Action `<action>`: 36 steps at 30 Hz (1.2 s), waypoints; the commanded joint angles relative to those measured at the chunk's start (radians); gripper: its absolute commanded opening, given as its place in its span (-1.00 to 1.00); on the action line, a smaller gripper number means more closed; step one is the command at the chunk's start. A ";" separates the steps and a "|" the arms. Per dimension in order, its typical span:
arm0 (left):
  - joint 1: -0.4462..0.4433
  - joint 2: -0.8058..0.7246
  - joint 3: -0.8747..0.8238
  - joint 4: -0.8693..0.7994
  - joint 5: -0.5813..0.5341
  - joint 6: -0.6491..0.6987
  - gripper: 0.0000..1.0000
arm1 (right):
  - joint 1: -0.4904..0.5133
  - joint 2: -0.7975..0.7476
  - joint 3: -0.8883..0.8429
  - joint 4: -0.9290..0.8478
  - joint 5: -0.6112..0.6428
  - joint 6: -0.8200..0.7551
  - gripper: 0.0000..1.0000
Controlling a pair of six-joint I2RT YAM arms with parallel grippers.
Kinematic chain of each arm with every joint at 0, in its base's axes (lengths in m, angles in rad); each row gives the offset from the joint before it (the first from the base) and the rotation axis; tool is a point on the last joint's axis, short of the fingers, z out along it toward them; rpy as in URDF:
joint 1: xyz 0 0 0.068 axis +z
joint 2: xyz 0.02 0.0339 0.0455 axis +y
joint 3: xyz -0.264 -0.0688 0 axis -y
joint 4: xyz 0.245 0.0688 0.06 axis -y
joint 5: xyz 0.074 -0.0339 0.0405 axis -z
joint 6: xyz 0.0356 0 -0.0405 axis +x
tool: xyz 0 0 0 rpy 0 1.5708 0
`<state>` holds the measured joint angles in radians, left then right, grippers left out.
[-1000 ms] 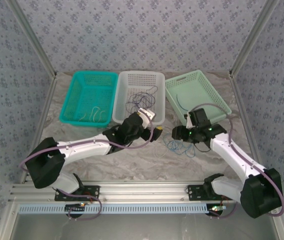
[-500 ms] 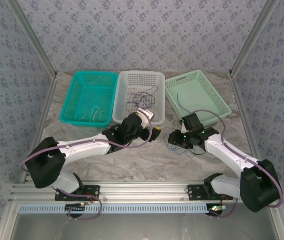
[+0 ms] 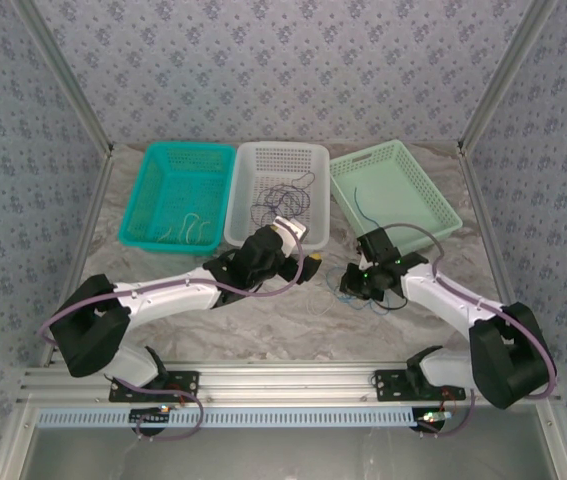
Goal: Untangle the cables
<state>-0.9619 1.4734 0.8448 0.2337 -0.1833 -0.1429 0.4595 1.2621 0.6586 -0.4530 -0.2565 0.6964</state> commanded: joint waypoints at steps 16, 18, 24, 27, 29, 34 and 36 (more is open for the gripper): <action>0.005 -0.041 -0.032 0.153 0.323 0.035 0.98 | -0.121 -0.310 -0.063 0.096 -0.294 0.125 -1.00; 0.005 -0.036 -0.027 0.159 0.360 0.038 0.96 | -0.127 -0.319 -0.061 0.120 -0.319 0.143 -1.00; 0.004 -0.005 -0.020 0.187 0.473 0.034 0.80 | -0.146 -0.333 -0.057 0.165 -0.370 0.201 -1.00; 0.005 0.024 -0.010 0.184 0.531 0.041 0.67 | -0.150 -0.339 -0.058 0.171 -0.384 0.225 -1.00; 0.003 0.046 0.002 0.172 0.558 0.049 0.62 | -0.155 -0.345 -0.059 0.174 -0.393 0.237 -1.00; 0.000 0.093 0.036 0.124 0.580 0.076 0.62 | -0.176 -0.373 -0.063 0.176 -0.406 0.262 -1.00; -0.002 0.106 0.045 0.114 0.563 0.081 0.64 | -0.181 -0.381 -0.063 0.170 -0.410 0.267 -1.00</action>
<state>-0.9619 1.5684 0.8360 0.3603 0.3523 -0.0921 0.2867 0.9016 0.6006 -0.2893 -0.6292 0.9356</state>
